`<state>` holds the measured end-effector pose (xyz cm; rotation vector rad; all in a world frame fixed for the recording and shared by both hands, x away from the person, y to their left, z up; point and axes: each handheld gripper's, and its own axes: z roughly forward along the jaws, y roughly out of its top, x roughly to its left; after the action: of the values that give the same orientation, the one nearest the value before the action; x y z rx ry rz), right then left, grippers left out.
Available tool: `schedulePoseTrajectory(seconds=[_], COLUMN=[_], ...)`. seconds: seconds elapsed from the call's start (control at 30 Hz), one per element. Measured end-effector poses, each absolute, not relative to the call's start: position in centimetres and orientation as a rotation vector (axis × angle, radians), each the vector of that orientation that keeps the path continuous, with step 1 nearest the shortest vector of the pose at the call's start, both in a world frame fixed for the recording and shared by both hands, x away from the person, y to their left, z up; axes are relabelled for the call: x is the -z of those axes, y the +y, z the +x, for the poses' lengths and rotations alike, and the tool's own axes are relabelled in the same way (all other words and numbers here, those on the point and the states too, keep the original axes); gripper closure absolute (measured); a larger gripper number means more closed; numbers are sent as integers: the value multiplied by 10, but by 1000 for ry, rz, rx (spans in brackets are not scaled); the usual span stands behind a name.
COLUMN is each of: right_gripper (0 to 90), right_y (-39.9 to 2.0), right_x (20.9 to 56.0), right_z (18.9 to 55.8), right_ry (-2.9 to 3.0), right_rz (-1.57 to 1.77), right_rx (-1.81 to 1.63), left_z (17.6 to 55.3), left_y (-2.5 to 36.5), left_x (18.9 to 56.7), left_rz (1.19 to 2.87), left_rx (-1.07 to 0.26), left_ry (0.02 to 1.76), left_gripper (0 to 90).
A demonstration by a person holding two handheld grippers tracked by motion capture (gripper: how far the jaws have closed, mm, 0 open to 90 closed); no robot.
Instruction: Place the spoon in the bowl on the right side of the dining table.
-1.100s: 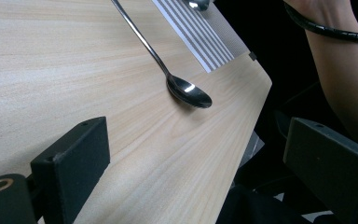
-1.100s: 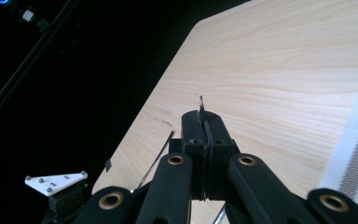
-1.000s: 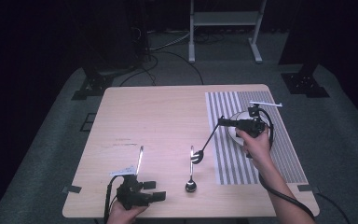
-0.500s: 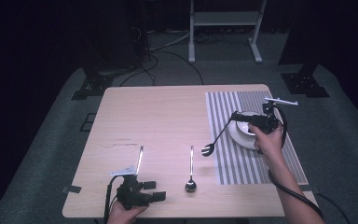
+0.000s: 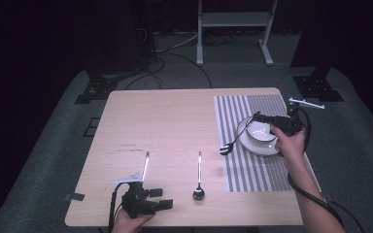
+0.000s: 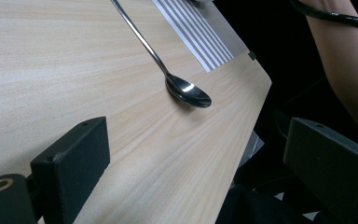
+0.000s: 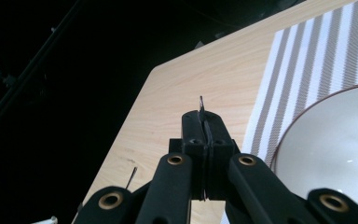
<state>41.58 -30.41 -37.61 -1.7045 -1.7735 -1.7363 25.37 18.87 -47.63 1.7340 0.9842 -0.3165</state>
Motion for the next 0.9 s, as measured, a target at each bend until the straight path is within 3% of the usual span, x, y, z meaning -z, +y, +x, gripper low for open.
schedulePoseTrajectory(seconds=[0.9], right_gripper=[891], right_y=[-364], right_x=[366], right_z=[417], right_ry=[-1619], right_rz=[-1933], right_rx=[1809], left_z=[254], left_y=[188], left_x=[477], left_rz=[1735], left_rx=[319], left_ry=[986], left_gripper=[55])
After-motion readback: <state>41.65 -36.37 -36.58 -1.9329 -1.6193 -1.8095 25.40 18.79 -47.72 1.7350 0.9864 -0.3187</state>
